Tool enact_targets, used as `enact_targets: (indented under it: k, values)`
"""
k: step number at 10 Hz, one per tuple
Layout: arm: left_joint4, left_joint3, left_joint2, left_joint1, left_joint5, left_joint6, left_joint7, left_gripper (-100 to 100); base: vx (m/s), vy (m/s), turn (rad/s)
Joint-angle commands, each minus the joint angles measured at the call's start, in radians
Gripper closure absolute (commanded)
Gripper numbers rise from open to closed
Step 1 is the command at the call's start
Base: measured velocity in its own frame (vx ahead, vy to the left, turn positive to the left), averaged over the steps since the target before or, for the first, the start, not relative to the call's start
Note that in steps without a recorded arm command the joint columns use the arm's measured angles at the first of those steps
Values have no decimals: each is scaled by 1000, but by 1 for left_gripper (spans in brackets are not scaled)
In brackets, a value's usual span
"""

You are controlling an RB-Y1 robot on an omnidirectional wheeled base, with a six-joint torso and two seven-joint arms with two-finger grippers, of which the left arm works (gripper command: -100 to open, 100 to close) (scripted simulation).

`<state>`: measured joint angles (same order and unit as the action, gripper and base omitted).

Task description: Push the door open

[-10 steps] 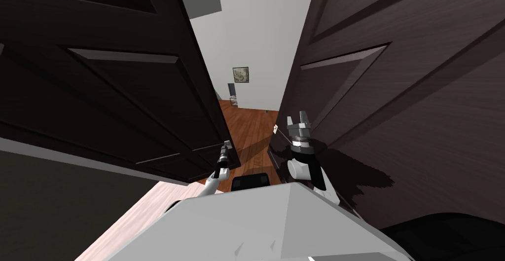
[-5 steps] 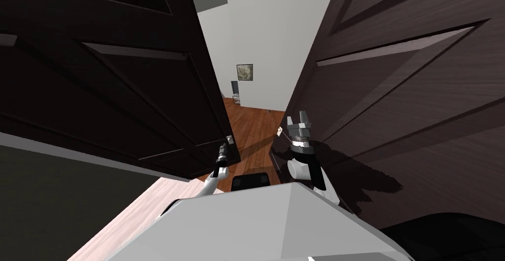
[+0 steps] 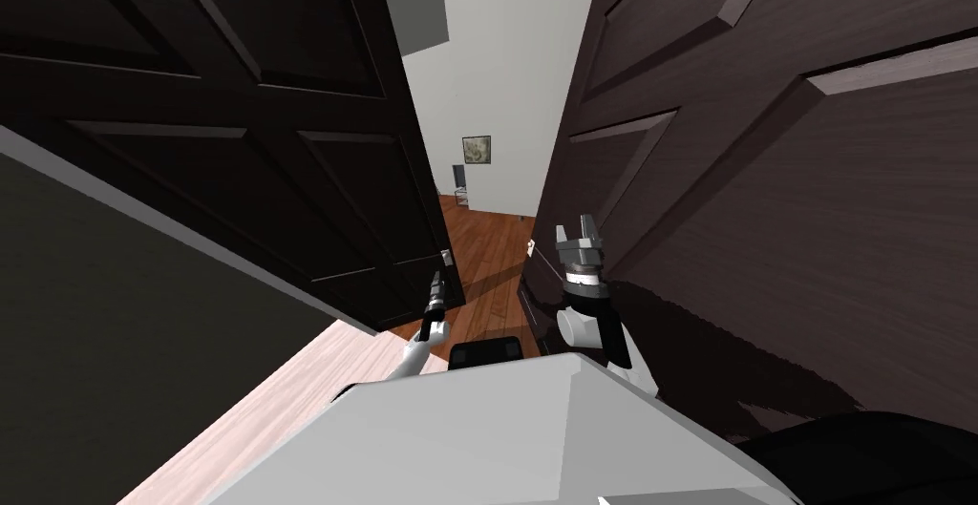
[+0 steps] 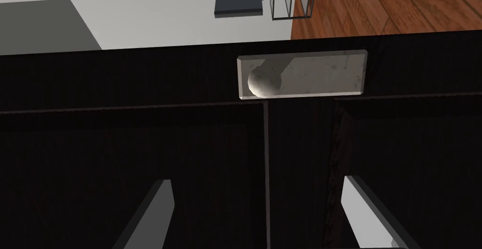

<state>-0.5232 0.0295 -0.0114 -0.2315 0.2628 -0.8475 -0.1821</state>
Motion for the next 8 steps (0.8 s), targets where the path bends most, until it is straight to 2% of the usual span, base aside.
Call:
enact_targets:
  k: [1,5,8]
  values:
    - [1,1,-18,2,2,-8,-2,-100,70,-16,-29]
    - [4,2,-29,7,5,-21,-6,-100,192,42,-19]
    - [7,4,-16,12,9,-36,-10,-100,252,16,-27]
